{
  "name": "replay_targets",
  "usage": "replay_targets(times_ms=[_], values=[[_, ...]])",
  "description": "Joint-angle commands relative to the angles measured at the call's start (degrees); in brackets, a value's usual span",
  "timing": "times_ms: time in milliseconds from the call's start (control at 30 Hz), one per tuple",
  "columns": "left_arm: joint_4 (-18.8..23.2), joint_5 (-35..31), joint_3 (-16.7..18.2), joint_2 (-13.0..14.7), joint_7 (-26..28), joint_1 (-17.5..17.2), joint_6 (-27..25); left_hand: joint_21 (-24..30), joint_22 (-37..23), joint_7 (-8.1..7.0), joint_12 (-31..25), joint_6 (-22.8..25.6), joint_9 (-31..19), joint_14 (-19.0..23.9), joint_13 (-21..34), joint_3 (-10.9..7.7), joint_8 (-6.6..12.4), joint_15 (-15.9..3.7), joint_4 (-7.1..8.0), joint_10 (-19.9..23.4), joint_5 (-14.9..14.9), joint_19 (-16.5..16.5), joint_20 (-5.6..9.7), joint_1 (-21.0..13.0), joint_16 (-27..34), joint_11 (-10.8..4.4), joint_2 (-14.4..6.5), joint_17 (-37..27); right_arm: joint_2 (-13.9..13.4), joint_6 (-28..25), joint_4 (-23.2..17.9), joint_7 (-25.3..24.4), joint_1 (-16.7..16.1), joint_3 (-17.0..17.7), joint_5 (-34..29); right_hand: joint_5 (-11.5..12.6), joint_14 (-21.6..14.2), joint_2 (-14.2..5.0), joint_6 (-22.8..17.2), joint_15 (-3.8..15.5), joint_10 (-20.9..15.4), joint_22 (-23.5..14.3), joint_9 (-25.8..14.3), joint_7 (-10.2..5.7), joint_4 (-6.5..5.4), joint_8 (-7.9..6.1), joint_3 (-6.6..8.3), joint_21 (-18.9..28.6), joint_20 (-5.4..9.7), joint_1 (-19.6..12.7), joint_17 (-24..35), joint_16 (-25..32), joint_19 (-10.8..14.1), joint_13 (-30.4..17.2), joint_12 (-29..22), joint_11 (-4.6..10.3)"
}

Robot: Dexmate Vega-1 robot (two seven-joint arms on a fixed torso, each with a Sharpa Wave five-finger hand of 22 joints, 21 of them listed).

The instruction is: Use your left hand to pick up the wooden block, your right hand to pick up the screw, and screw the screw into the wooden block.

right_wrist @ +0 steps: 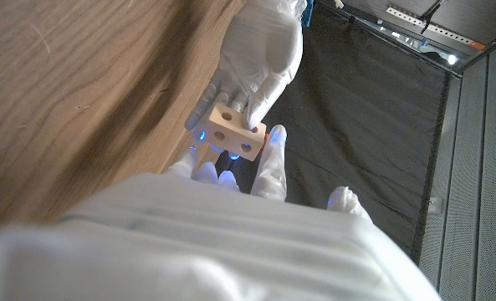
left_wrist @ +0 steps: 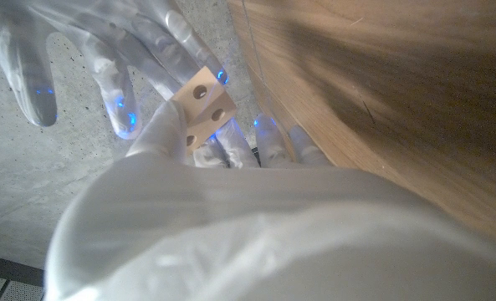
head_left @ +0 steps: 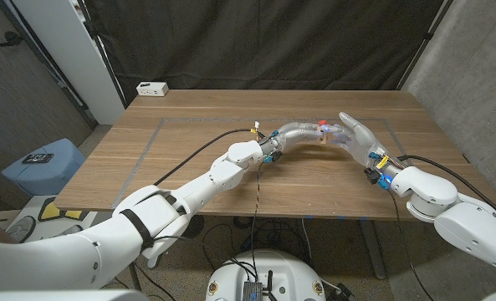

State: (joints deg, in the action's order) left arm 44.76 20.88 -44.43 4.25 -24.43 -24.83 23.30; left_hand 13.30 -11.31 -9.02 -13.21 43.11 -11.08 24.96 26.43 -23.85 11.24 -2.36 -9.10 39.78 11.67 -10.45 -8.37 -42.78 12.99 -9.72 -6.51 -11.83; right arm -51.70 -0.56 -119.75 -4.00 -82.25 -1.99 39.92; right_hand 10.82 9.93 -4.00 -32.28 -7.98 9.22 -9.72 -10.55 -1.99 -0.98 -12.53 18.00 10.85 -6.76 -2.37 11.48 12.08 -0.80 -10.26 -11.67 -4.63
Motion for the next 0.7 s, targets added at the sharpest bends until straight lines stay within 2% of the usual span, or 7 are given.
replay_targets(times_ms=[33,300,533,700], values=[[-0.4,-0.1,0.0,-0.1,-0.3,0.2,0.3,0.4,-0.1,1.43,-0.1,1.7,-0.3,0.5,0.2,-0.78,0.31,-0.95,0.39,0.2,0.4,-0.4,-0.28,0.3,0.3,0.3,-0.6,-0.2,0.5,0.5,0.3,-0.8,-0.1,0.4,-0.6,0.2,5.5,-0.22,1.6,-0.16,0.2,-0.1,-0.2,-0.21,-0.14,0.64,0.44,0.4,-0.22,-0.5,-0.1,-0.1,0.4,-0.2,0.1,-0.58],[0.0,-0.2,0.0,0.1,-0.2,0.1,0.1,0.4,-0.1,1.41,-0.1,1.7,-0.3,0.5,0.2,-0.79,0.35,-0.85,0.42,0.2,0.3,-0.3,-0.29,0.3,0.3,0.25,-0.6,-0.2,0.5,0.6,0.7,-0.8,0.2,0.5,-0.9,0.2,5.6,-0.17,3.4,-0.22,0.6,-0.1,-0.3,-0.79,-0.11,1.38,0.44,0.4,-0.19,-0.5,0.0,-0.2,0.5,-0.2,0.4,-0.87],[0.2,-0.2,0.0,0.1,-0.3,0.1,0.1,0.4,-0.1,1.44,-0.2,1.7,-0.3,0.5,0.2,-0.82,0.35,-0.95,0.39,0.3,0.4,-0.4,-0.3,0.3,0.3,0.26,-0.6,-0.2,0.6,0.9,1.3,-0.2,0.5,0.5,-0.8,0.2,5.6,-0.05,5.1,-0.3,0.7,-0.1,-0.5,-0.12,-0.13,1.92,0.36,0.3,-0.2,-0.4,0.0,-0.2,0.5,-0.3,0.4,-1.25],[0.3,-0.2,-0.1,0.1,-0.4,0.2,0.0,0.4,-0.1,1.53,-0.1,2.0,-0.3,0.5,0.2,-0.85,0.44,-0.92,0.33,0.2,0.4,-0.4,-0.28,0.3,0.3,0.18,-0.6,-0.2,0.7,1.2,2.0,0.3,1.1,0.1,-0.9,0.1,5.7,0.04,6.0,-0.41,1.0,-0.1,-0.6,-0.21,-0.17,2.11,0.28,0.3,-0.23,-0.3,0.0,-0.3,0.5,-0.3,0.5,-1.57]])
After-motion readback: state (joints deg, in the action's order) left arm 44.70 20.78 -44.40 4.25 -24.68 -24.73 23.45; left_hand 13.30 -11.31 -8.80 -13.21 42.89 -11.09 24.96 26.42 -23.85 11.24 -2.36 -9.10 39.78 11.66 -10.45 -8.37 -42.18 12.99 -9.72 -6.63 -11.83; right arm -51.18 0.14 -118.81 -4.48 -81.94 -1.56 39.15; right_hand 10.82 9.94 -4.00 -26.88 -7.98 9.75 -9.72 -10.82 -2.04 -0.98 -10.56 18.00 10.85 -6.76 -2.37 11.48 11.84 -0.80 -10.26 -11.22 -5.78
